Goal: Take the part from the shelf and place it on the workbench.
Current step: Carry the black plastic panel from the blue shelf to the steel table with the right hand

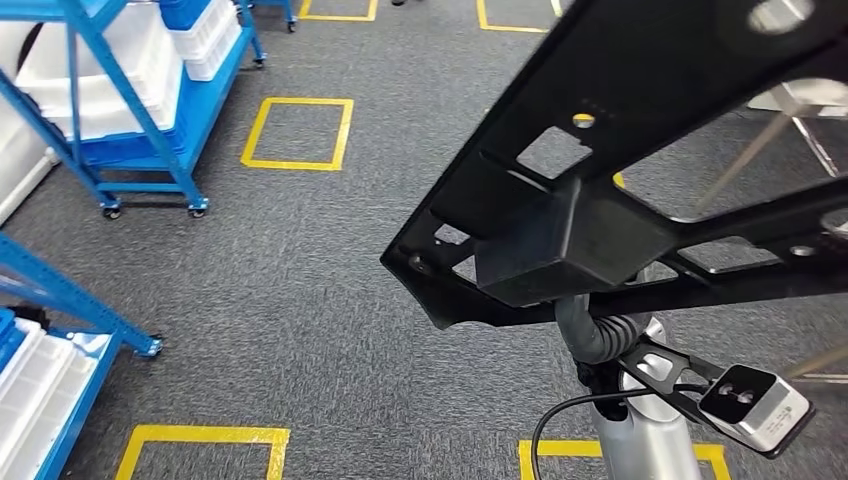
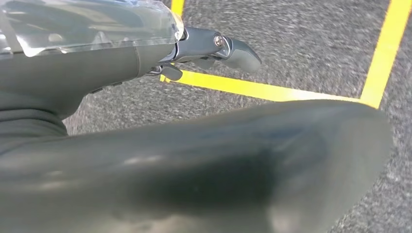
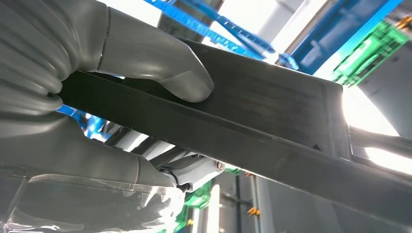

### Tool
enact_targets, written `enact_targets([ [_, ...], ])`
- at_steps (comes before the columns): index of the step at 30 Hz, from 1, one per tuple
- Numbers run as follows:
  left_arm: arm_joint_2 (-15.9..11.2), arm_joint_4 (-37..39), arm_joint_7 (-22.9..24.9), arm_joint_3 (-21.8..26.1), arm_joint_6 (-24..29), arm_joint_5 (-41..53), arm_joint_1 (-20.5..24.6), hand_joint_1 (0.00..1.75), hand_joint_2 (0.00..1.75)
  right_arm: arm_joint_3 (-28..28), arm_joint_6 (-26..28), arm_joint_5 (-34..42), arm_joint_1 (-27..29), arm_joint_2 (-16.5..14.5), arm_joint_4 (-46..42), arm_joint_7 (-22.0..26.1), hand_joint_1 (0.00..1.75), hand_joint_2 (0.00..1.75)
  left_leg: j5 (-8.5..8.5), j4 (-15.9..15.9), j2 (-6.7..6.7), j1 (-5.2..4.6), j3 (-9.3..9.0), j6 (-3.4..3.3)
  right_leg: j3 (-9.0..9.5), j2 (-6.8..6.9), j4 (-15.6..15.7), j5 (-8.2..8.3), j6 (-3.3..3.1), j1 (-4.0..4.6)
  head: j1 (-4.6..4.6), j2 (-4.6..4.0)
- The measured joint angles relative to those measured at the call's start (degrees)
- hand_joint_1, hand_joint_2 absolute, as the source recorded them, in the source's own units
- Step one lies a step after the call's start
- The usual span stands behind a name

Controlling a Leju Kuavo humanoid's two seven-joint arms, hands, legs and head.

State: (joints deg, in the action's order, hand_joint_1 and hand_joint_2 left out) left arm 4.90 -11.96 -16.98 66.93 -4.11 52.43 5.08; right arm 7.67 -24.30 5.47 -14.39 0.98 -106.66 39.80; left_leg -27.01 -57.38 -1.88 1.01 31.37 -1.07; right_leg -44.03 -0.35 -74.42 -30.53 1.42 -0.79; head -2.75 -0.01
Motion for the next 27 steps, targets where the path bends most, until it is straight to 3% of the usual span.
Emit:
enact_targets([
  [2,0.07,0.0,-0.01,0.05,0.0,-0.03,0.12,0.0,0.0,0.0,-0.14,0.02,-0.09,0.01,0.1,-0.01,1.75,1.75,-0.32,-0.08,-1.23,0.0,-0.27,0.28,3.23,1.23,5.88,3.29,0.04,-0.24,0.0,0.0],
  [3,0.1,0.0,-0.03,0.11,0.0,-0.13,0.16,0.0,0.0,0.01,-0.27,0.09,-0.26,0.01,0.11,0.0,1.75,1.75,-0.55,-0.15,-1.75,-0.11,-0.43,0.54,5.43,2.66,9.9,4.57,-0.13,-0.03,0.01,0.01],
  [5,0.16,0.0,-0.15,0.43,0.0,-0.59,0.21,0.0,0.0,0.16,-0.69,0.54,-0.81,0.01,0.19,-0.03,1.75,1.75,-0.98,-0.26,-2.71,-0.39,-0.7,1.17,8.04,4.46,14.92,5.71,-0.77,0.52,0.0,0.01],
  [6,0.16,0.0,-0.21,0.65,0.0,-0.85,0.23,0.0,0.0,0.27,-0.96,0.83,-1.11,0.01,0.29,-0.14,1.75,1.75,-1.12,-0.23,-3.24,-0.51,-0.82,1.5,8.18,4.5,15.44,5.49,-1.11,0.83,0.0,0.01],
  [8,0.14,-0.01,-0.3,0.97,0.0,-1.13,0.35,0.0,0.0,0.69,-1.36,1.3,-1.71,-0.01,0.57,-0.56,1.75,1.75,-1.45,-0.17,-3.83,-0.44,-1.2,2.13,8.15,3.11,15.73,5.65,-1.76,0.84,0.0,0.01],
  [10,0.07,-0.01,-0.35,1.08,0.0,-1.14,0.45,0.0,0.0,1.54,-1.34,1.58,-2.65,-0.09,1.05,-0.89,1.75,1.75,-3.1,-2.25,-1.81,-0.15,-0.58,2.62,8.45,1.91,16.27,5.88,-2.54,0.58,0.0,0.01],
  [12,-0.06,0.0,-0.43,1.26,0.03,-1.25,0.33,0.0,0.0,2.58,-1.19,2.04,-3.53,-0.31,1.76,-0.64,1.75,1.75,-6.49,-8.73,0.8,0.07,2.46,2.83,8.6,0.65,16.48,5.98,-3.11,0.51,-0.01,0.01],
  [14,-0.26,0.0,-0.45,1.63,0.33,-1.57,0.11,0.0,0.0,3.35,-1.19,2.65,-3.8,-0.52,2.5,-0.23,1.75,1.75,-8.63,-15.42,1.41,0.09,6.09,3.0,8.6,-0.8,16.39,5.96,-3.29,0.66,-0.01,0.01],
  [15,-0.39,-0.01,-0.32,1.87,0.66,-1.7,0.05,0.0,0.0,3.59,-1.23,2.9,-3.8,-0.62,2.82,-0.12,1.75,1.75,-8.13,-16.31,1.47,0.1,6.88,3.07,8.61,-1.56,16.3,5.93,-3.29,0.7,0.0,0.01],
  [16,-0.52,-0.01,-0.14,2.1,1.03,-1.8,0.03,0.0,0.0,3.78,-1.27,3.09,-3.8,-0.75,3.1,-0.09,1.75,1.75,-6.52,-14.95,1.58,0.13,6.64,3.08,8.62,-2.34,16.16,5.89,-3.24,0.68,0.0,0.0],
  [17,-0.67,-0.01,0.08,2.27,1.34,-1.81,0.03,0.0,0.0,3.91,-1.31,3.21,-3.81,-0.95,3.33,-0.06,1.75,1.75,-4.18,-11.63,2.06,0.21,5.43,3.06,8.62,-3.1,15.97,5.81,-3.13,0.63,0.0,0.01],
  [19,-1.03,-0.01,0.37,2.47,1.54,-1.84,0.02,0.0,0.0,4.13,-1.37,3.15,-3.88,-1.37,3.69,0.01,1.75,1.75,-0.9,-4.47,4.71,0.51,2.55,2.85,8.37,-4.53,15.44,5.62,-2.71,0.58,0.0,0.0],
  [21,-1.45,-0.02,0.64,2.66,1.36,-2.06,0.01,0.0,0.0,4.38,-1.43,2.95,-4.06,-1.6,3.98,0.04,1.75,1.75,-0.34,-1.59,6.38,0.52,1.39,2.47,7.88,-5.76,15.22,5.75,-2.03,0.48,-0.01,0.0],
  [23,-1.83,-0.02,1.21,3.04,0.98,-2.66,0.15,0.0,0.0,4.55,-1.49,3.03,-4.19,-1.68,4.17,0.04,1.75,1.75,-0.04,-1.17,5.33,0.4,1.23,1.77,7.59,-6.8,15.42,6.07,-1.23,0.27,-0.01,0.01],
  [25,-2.11,-0.02,1.8,3.57,0.63,-3.2,0.39,0.0,0.0,4.57,-1.54,3.27,-4.42,-1.73,4.26,0.07,1.75,1.75,0.35,-0.53,4.01,0.47,0.86,0.91,6.88,-5.0,13.95,5.12,-0.72,0.34,0.01,0.01],
  [27,-2.38,-0.02,2.07,3.96,0.5,-3.33,0.36,0.0,0.0,4.57,-1.54,3.35,-4.7,-1.87,4.35,0.09,1.75,1.75,0.47,-0.19,2.56,0.31,0.62,0.34,4.17,-1.67,8.22,2.05,-0.44,0.39,0.02,0.0],
])
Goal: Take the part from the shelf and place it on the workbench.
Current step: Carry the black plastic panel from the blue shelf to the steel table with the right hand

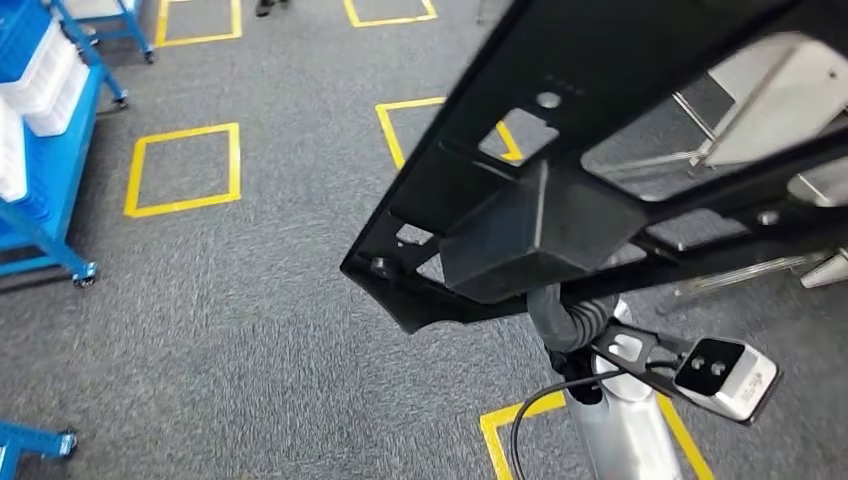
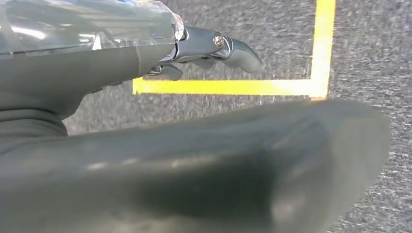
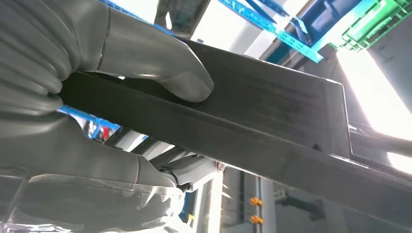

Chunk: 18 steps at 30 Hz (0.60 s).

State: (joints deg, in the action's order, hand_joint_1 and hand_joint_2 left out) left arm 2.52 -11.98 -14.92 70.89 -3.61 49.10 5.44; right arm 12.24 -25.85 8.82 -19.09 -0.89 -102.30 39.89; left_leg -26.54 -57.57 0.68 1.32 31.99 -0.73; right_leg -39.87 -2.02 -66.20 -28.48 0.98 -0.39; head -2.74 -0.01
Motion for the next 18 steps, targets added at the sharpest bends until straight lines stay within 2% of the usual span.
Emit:
enact_targets([
  [2,-0.28,0.0,0.07,0.24,-0.02,-0.03,-0.15,0.0,0.0,0.0,0.01,0.02,-0.02,-0.13,0.2,-0.01,1.75,1.75,-0.11,-0.02,-1.52,-0.24,-0.01,-0.19,-3.47,1.3,-6.99,-2.72,0.28,-0.27,0.0,0.01],
  [3,-0.39,0.0,0.09,0.34,-0.03,-0.03,-0.15,0.0,0.0,0.0,0.01,0.02,0.03,-0.14,0.32,-0.01,1.75,1.75,-0.18,-0.03,-2.28,-0.31,-0.03,-0.19,-4.17,1.53,-8.42,-2.81,0.37,-0.4,0.0,0.01],
  [4,-0.46,0.0,0.09,0.42,-0.05,-0.03,-0.09,0.0,0.0,0.0,0.01,0.03,0.05,-0.14,0.42,-0.01,1.75,1.75,-0.26,-0.03,-2.98,-0.33,-0.1,-0.12,-3.7,1.75,-7.58,-1.89,0.39,-0.48,0.0,0.01],
  [5,-0.5,0.0,0.1,0.49,-0.07,-0.03,-0.03,0.0,0.0,0.0,0.01,0.03,0.04,-0.14,0.49,-0.01,1.75,1.75,-0.38,-0.03,-3.63,-0.35,-0.24,-0.01,-2.04,2.21,-4.52,-0.21,0.31,-0.49,0.01,0.01],
  [7,-0.52,0.0,0.1,0.61,-0.08,-0.03,0.02,0.0,0.0,0.0,0.01,0.04,-0.04,-0.16,0.51,-0.01,1.75,1.75,-0.75,-0.07,-4.71,-0.49,-0.62,0.41,2.36,4.38,3.48,2.7,-0.16,-0.12,0.01,0.01],
  [8,-0.53,0.0,0.1,0.65,-0.09,-0.03,0.02,0.0,0.0,0.0,0.01,0.05,-0.09,-0.21,0.51,0.01,1.75,1.75,-0.94,-0.08,-5.16,-0.59,-0.8,0.71,3.81,5.2,6.17,3.35,-0.48,0.18,0.01,0.0],
  [9,-0.53,0.0,0.11,0.68,-0.09,-0.03,0.03,0.0,0.0,0.0,0.01,0.08,-0.12,-0.26,0.51,0.03,1.75,1.75,-1.1,-0.07,-5.63,-0.68,-0.96,1.05,4.43,5.61,7.42,3.4,-0.79,0.49,0.0,0.0],
  [11,-0.52,0.0,0.14,0.73,-0.1,-0.02,0.13,0.0,0.0,0.0,0.0,0.11,-0.14,-0.34,0.49,0.05,1.75,1.75,-1.31,0.12,-6.64,-0.66,-1.34,1.72,4.43,4.58,7.79,3.37,-1.4,0.82,-0.01,0.0],
  [12,-0.54,0.0,0.14,0.75,-0.11,-0.02,0.22,0.0,0.0,0.0,0.0,0.13,-0.16,-0.39,0.47,0.05,1.75,1.75,-1.62,-0.04,-6.44,-0.55,-1.47,2.04,4.6,3.98,8.09,3.5,-1.72,0.74,-0.01,0.0],
  [14,-0.56,0.0,0.14,0.77,-0.14,-0.03,0.29,0.0,0.0,0.01,-0.01,0.16,-0.35,-0.59,0.45,0.06,1.75,1.75,-3.69,-3.05,-4.23,-0.34,-0.34,2.47,5.01,2.84,8.72,3.8,-2.43,0.4,-0.01,-0.01],
  [15,-0.6,0.0,0.14,0.8,-0.15,-0.03,0.22,0.0,0.0,0.02,-0.01,0.2,-0.42,-0.73,0.46,0.06,1.75,1.75,-5.46,-6.39,-2.68,-0.25,1.23,2.58,5.13,2.24,8.86,3.87,-2.65,0.29,-0.01,-0.01],
  [16,-0.63,0.0,0.14,0.85,-0.16,-0.03,0.08,0.0,0.0,0.04,0.0,0.24,-0.48,-0.85,0.49,0.06,1.75,1.75,-7.23,-10.38,-1.73,-0.25,3.23,2.65,5.13,1.58,8.86,3.88,-2.81,0.29,-0.01,0.0],
  [17,-0.67,0.0,0.15,0.92,-0.15,-0.03,-0.06,0.0,0.0,0.05,0.0,0.25,-0.47,-0.93,0.55,0.06,1.75,1.75,-8.41,-13.96,-1.31,-0.24,5.15,2.73,5.12,0.81,8.85,3.87,-2.87,0.32,-0.01,0.0],
  [18,-0.69,0.0,0.19,1.01,-0.15,-0.03,-0.16,0.0,0.0,0.07,-0.01,0.23,-0.45,-0.97,0.63,0.06,1.75,1.75,-8.61,-16.08,-1.14,-0.24,6.46,2.78,5.13,0.02,8.81,3.86,-2.89,0.35,-0.02,0.01],
])
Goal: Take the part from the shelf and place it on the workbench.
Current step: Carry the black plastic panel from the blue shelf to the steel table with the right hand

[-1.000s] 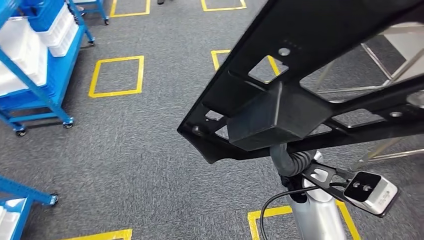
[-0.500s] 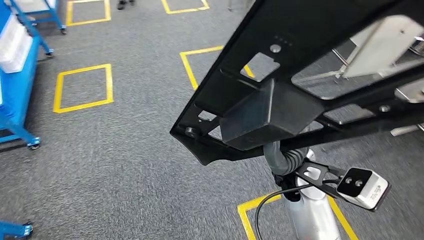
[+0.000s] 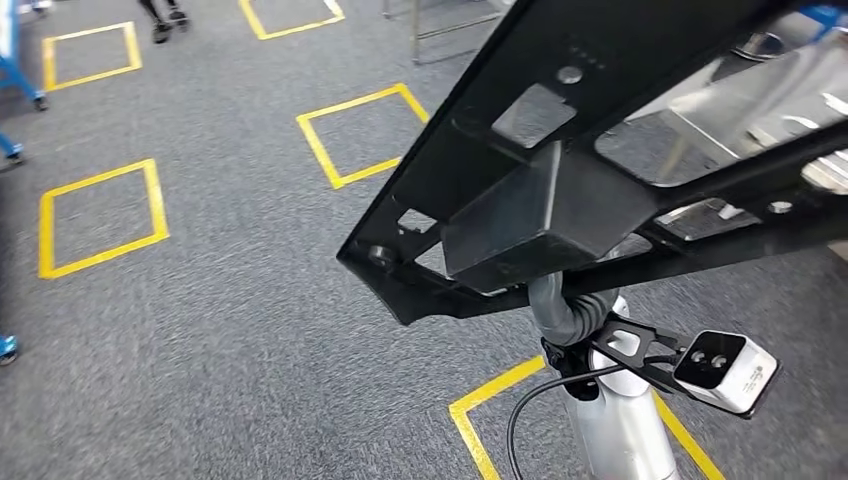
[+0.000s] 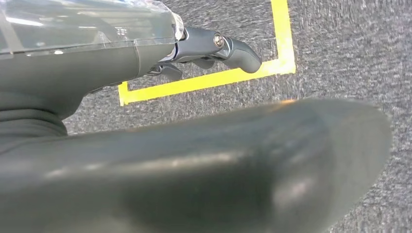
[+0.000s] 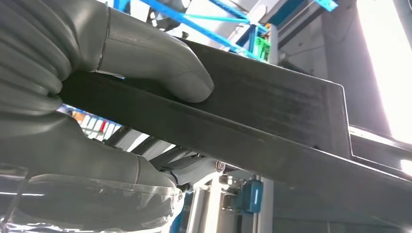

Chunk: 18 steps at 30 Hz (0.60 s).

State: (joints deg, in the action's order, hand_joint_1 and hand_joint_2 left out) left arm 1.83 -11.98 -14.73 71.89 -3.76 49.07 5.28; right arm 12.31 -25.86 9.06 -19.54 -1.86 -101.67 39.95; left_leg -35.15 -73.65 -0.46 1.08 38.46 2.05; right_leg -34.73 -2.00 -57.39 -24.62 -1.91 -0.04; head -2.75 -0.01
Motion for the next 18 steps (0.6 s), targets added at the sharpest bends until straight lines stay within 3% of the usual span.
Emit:
enact_targets([
  [1,-0.01,0.0,0.08,0.07,-0.01,0.01,-0.03,0.0,0.0,0.01,-0.02,-0.04,0.01,0.0,0.08,0.0,1.75,1.75,1.0,0.05,0.07,0.01,0.34,0.0,0.03,-0.79,-0.07,-0.02,0.01,0.01,0.0,0.0],
  [2,-0.02,0.0,0.19,0.11,-0.02,0.01,-0.01,0.0,0.0,0.02,-0.03,-0.08,0.02,-0.02,0.14,0.0,1.75,1.75,3.0,2.31,0.31,0.05,-0.35,-0.05,0.08,-1.58,-0.18,-0.06,0.08,0.0,0.0,-0.01],
  [4,-0.14,0.0,0.51,0.14,-0.04,0.04,0.02,0.0,0.0,0.02,-0.09,-0.11,0.01,-0.17,0.17,0.0,1.75,1.75,7.25,9.9,2.53,0.26,-3.33,-0.23,0.02,-3.08,-0.67,-0.3,0.47,0.0,0.01,-0.01],
  [5,-0.21,0.0,0.68,0.16,-0.05,-0.01,0.0,0.0,0.0,0.02,-0.12,-0.2,0.01,-0.33,0.16,0.0,1.75,1.75,8.31,12.86,3.78,0.37,-4.59,-0.39,-0.16,-3.74,-0.98,-0.4,0.75,-0.03,0.01,-0.01],
  [7,-0.33,0.0,1.04,0.23,-0.14,-0.23,0.03,0.0,0.0,0.02,-0.15,-0.51,0.07,-0.6,0.16,0.0,1.75,1.75,8.31,14.98,4.92,0.29,-5.55,-0.84,-0.65,-5.0,-1.24,-0.36,1.47,-0.15,0.01,0.0],
  [9,-0.39,0.0,1.34,0.3,-0.36,-0.41,0.21,0.0,0.0,0.02,-0.04,-0.84,0.24,-0.68,0.17,-0.01,1.75,1.75,8.48,15.45,3.67,0.29,-5.78,-1.62,-0.96,-5.63,-1.19,-0.22,2.2,-0.3,0.01,0.01],
  [11,-0.4,0.0,1.6,0.32,-0.58,-0.41,0.33,0.0,0.0,0.02,0.08,-1.16,0.32,-0.69,0.2,0.01,1.75,1.75,8.79,15.99,2.34,0.37,-6.08,-2.44,-1.89,-3.24,-3.07,-1.43,2.66,-0.14,0.01,0.0],
  [13,-0.37,0.0,1.79,0.32,-0.82,-0.21,0.18,0.0,0.0,0.02,0.2,-1.78,0.3,-0.72,0.33,0.01,1.75,1.75,8.78,16.16,0.86,0.08,-6.2,-2.97,-5.13,0.34,-9.78,-4.94,2.94,-0.17,0.01,0.0],
  [15,-0.15,0.01,1.71,0.27,-1.42,0.4,0.07,0.0,0.0,0.02,0.61,-2.81,0.25,-0.73,0.63,-0.06,1.75,1.75,8.65,16.15,-0.82,-0.16,-6.19,-3.22,-8.96,1.61,-17.37,-7.92,3.21,-0.4,0.01,0.0],
  [16,0.03,0.01,1.59,0.21,-1.72,0.8,0.19,0.0,0.0,0.02,0.91,-3.26,0.14,-0.72,0.84,-0.19,1.75,1.75,8.58,16.13,-1.56,-0.2,-6.2,-3.23,-9.73,1.7,-18.87,-8.01,3.3,-0.52,0.01,0.0],
  [17,0.33,0.02,1.49,0.12,-1.89,1.12,0.42,0.0,0.0,0.02,1.2,-3.52,-0.1,-0.7,1.04,-0.42,1.75,1.75,8.49,16.11,-2.21,-0.22,-6.23,-3.2,-9.29,1.82,-18.0,-7.0,3.35,-0.62,0.0,0.0],
  [18,0.69,0.02,1.43,0.03,-1.9,1.37,0.68,0.0,0.0,0.03,1.45,-3.59,-0.46,-0.69,1.22,-0.76,1.75,1.75,8.37,16.07,-2.78,-0.25,-6.32,-3.12,-7.7,2.19,-15.03,-5.2,3.32,-0.68,0.0,0.0],
])
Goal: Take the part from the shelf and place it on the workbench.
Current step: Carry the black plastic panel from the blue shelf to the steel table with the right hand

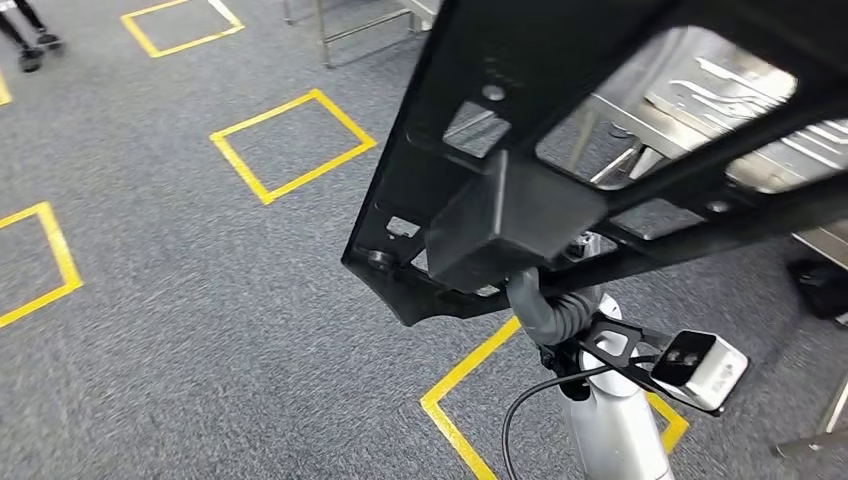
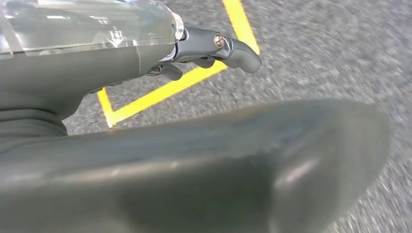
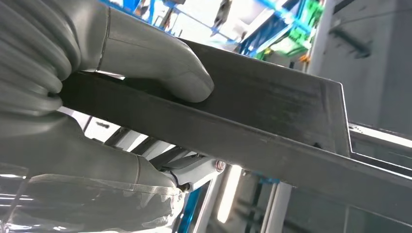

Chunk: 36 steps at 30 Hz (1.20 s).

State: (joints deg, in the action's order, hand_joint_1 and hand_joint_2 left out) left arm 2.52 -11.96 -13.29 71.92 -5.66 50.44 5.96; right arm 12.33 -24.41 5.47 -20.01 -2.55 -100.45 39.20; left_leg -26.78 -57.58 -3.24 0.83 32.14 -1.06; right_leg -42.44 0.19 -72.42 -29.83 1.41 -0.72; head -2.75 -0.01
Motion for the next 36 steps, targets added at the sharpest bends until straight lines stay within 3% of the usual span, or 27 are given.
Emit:
enact_targets([
  [2,0.81,0.01,-0.02,-0.22,0.13,0.26,0.33,0.0,0.0,0.17,0.31,0.23,-1.07,0.03,0.21,-0.81,1.75,1.75,-0.38,-0.14,-1.02,-0.22,-0.32,0.38,4.66,2.49,8.59,3.5,-0.33,0.31,0.01,0.0],
  [4,1.49,0.03,-0.04,-0.41,0.29,0.21,0.25,0.0,0.0,0.78,0.46,0.58,-2.02,0.03,0.24,-1.48,1.75,1.75,-0.76,-0.21,-2.05,-0.51,-0.62,0.95,7.18,4.33,13.43,4.52,-0.89,0.89,-0.01,-0.01],
  [5,1.77,0.05,-0.09,-0.46,0.33,0.09,0.18,0.0,0.0,1.12,0.56,0.73,-2.27,0.03,0.24,-1.71,1.75,1.75,-0.92,-0.19,-2.66,-0.61,-0.75,1.25,7.3,4.16,13.94,4.32,-1.13,1.16,-0.01,-0.01],
  [7,2.24,0.09,-0.22,-0.47,0.38,-0.31,0.22,0.0,0.0,1.74,0.97,0.9,-2.46,0.03,0.21,-2.19,1.75,1.75,-1.35,-0.24,-3.42,-0.46,-1.12,1.84,7.35,2.75,14.26,4.46,-1.76,1.06,-0.01,-0.01],
  [9,2.54,0.09,-0.26,-0.45,0.51,-0.61,0.32,0.0,0.0,2.3,1.87,0.98,-2.82,0.04,0.15,-2.51,1.75,1.75,-3.07,-2.67,-1.31,-0.19,-0.3,2.34,7.69,1.46,14.77,4.67,-2.35,0.71,-0.01,-0.01],
  [11,2.68,0.09,-0.03,-0.41,0.78,-0.73,0.01,0.0,0.0,2.89,3.03,1.12,-3.19,0.03,0.11,-2.64,1.75,1.75,-6.38,-9.49,1.68,-0.04,3.04,2.62,7.86,0.07,14.9,4.69,-2.78,0.59,-0.02,-0.01],
  [12,2.7,0.09,0.14,-0.37,0.92,-0.82,-0.26,0.0,0.0,3.19,3.49,1.16,-3.23,0.02,0.1,-2.7,1.75,1.75,-7.73,-13.21,2.31,-0.02,5.02,2.71,7.87,-0.74,14.87,4.67,-2.94,0.61,-0.02,0.0],
  [13,2.73,0.09,0.27,-0.33,1.0,-0.89,-0.5,0.0,0.0,3.4,3.8,1.21,-3.16,0.03,0.1,-2.75,1.75,1.75,-8.14,-15.67,2.57,-0.01,6.51,2.79,7.9,-1.63,14.82,4.64,-2.98,0.62,-0.02,0.01],
  [14,2.75,0.09,0.35,-0.29,1.04,-0.96,-0.63,0.0,0.0,3.55,3.98,1.25,-3.07,0.03,0.1,-2.79,1.75,1.75,-7.39,-16.05,2.68,0.03,7.07,2.82,7.93,-2.51,14.73,4.58,-2.94,0.61,-0.02,0.01],
  [16,2.78,0.09,0.4,-0.23,1.09,-1.03,-0.59,0.0,0.0,3.68,4.12,1.45,-2.91,0.03,0.09,-2.8,1.75,1.75,-3.18,-10.75,3.29,0.27,5.31,2.86,8.03,-4.2,14.35,4.34,-2.62,0.49,-0.02,0.0],
  [18,2.79,0.09,0.39,-0.22,1.16,-0.96,-0.52,0.0,0.0,3.72,4.24,1.75,-2.82,0.04,0.06,-2.62,1.75,1.75,-0.4,-4.23,5.72,0.64,2.56,2.71,7.84,-5.63,13.7,3.99,-2.03,0.45,-0.01,-0.01],
  [20,2.8,0.09,0.34,-0.22,1.17,-0.81,-0.58,0.0,0.0,3.75,4.33,1.92,-2.65,0.08,0.03,-2.47,1.75,1.75,-0.43,-2.01,7.2,0.68,1.5,2.23,7.36,-6.83,13.39,3.98,-1.33,0.35,-0.01,-0.02],
  [22,2.84,0.09,0.26,-0.21,1.12,-0.65,-0.5,0.0,0.0,3.78,4.38,1.98,-2.4,0.21,0.01,-2.43,1.75,1.75,-0.3,-1.63,6.24,0.55,1.29,1.44,7.1,-7.6,13.47,4.11,-0.57,0.11,-0.01,-0.01],
  [24,2.91,0.09,0.15,-0.22,1.03,-0.54,-0.31,0.0,0.0,3.76,4.48,2.01,-2.34,0.4,-0.05,-2.38,1.75,1.75,-0.05,-1.18,5.04,0.55,1.05,0.58,6.18,-5.37,11.6,2.87,-0.01,0.19,0.01,0.0],
  [26,2.92,0.09,0.08,-0.22,0.98,-0.44,-0.37,0.0,0.0,3.75,4.61,2.02,-2.29,0.54,-0.1,-2.33,1.75,1.75,-0.06,-0.95,3.66,0.33,0.92,0.0,3.1,-1.94,5.23,-0.42,0.33,0.33,0.01,-0.01],
  [28,2.91,0.09,0.07,-0.21,0.98,-0.36,-0.59,0.0,0.0,3.75,4.71,2.02,-2.02,0.64,-0.09,-2.32,1.75,1.75,-0.2,-0.94,2.13,0.04,0.91,-0.25,-0.37,-0.77,-1.65,-2.94,0.51,0.28,0.0,-0.01],
  [29,2.91,0.09,0.07,-0.21,0.98,-0.32,-0.63,0.0,0.0,3.75,4.73,2.02,-1.89,0.72,-0.09,-2.32,1.75,1.75,-0.28,-0.95,1.4,-0.05,0.88,-0.29,-0.91,-0.6,-2.66,-2.76,0.48,0.28,0.0,-0.01],
  [30,2.92,0.09,0.07,-0.21,0.98,-0.3,-0.59,0.0,0.0,3.75,4.74,2.02,-1.82,0.78,-0.09,-2.32,1.75,1.75,-0.37,-0.95,0.72,-0.13,0.79,-0.3,-0.22,-0.44,-1.31,-1.54,0.34,0.32,0.0,0.0],
  [31,2.93,0.09,0.07,-0.22,0.98,-0.27,-0.53,0.0,0.0,3.75,4.74,2.02,-1.8,0.81,-0.09,-2.32,1.75,1.75,-0.49,-0.95,0.11,-0.19,0.62,-0.26,1.6,0.08,2.09,0.37,0.07,0.44,0.0,0.0],
  [33,2.98,0.09,0.02,-0.23,0.93,-0.2,-0.44,0.0,0.0,3.76,4.73,2.02,-1.93,0.84,-0.09,-2.32,1.75,1.75,-0.83,-0.99,-1.0,-0.4,0.2,0.04,5.83,2.9,10.11,3.31,-0.83,1.18,0.0,0.0],
  [35,3.03,0.09,-0.13,-0.23,0.76,-0.08,-0.47,0.0,0.0,3.76,4.72,2.07,-2.07,0.84,-0.1,-2.32,1.75,1.75,-1.13,-1.01,-2.09,-0.62,-0.07,0.5,7.53,4.58,13.66,3.9,-1.61,1.97,0.0,0.01],
  [36,3.06,0.09,-0.27,-0.23,0.63,-0.01,-0.45,0.0,0.0,3.75,4.71,2.09,-2.11,0.84,-0.11,-2.32,1.75,1.75,-1.25,-0.95,-2.74,-0.7,-0.22,0.75,7.5,4.06,13.85,3.92,-1.83,2.16,0.0,0.01],
])
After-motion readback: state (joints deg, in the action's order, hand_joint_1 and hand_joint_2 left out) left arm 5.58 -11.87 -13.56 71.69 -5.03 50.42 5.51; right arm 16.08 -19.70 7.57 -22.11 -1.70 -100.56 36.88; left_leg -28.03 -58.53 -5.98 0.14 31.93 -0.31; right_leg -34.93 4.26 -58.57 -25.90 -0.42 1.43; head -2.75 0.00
